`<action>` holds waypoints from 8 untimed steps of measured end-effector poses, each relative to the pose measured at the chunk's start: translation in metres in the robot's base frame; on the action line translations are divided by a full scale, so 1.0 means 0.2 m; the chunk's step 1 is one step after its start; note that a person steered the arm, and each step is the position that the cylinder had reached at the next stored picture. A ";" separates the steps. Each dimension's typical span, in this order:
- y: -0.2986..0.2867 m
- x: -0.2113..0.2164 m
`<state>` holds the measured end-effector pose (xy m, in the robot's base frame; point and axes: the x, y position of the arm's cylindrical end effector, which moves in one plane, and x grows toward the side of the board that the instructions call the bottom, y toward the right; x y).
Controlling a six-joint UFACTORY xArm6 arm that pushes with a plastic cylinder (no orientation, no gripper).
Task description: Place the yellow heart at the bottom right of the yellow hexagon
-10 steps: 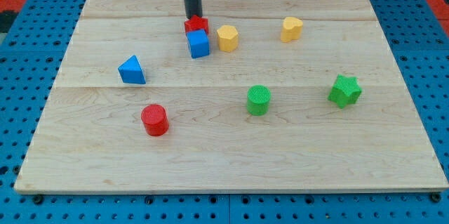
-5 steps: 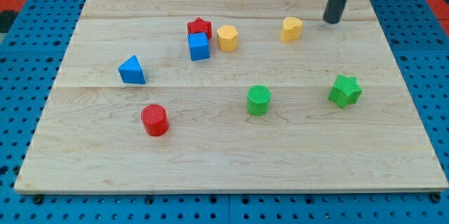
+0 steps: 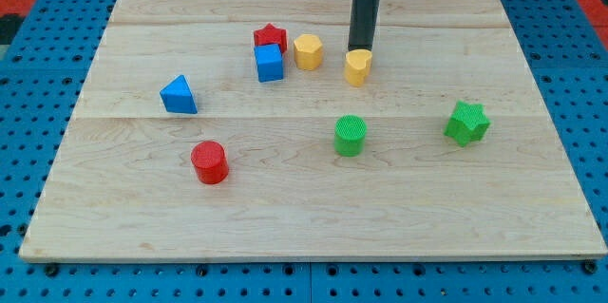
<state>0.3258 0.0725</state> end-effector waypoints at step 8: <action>-0.13 0.30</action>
<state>0.3855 0.0474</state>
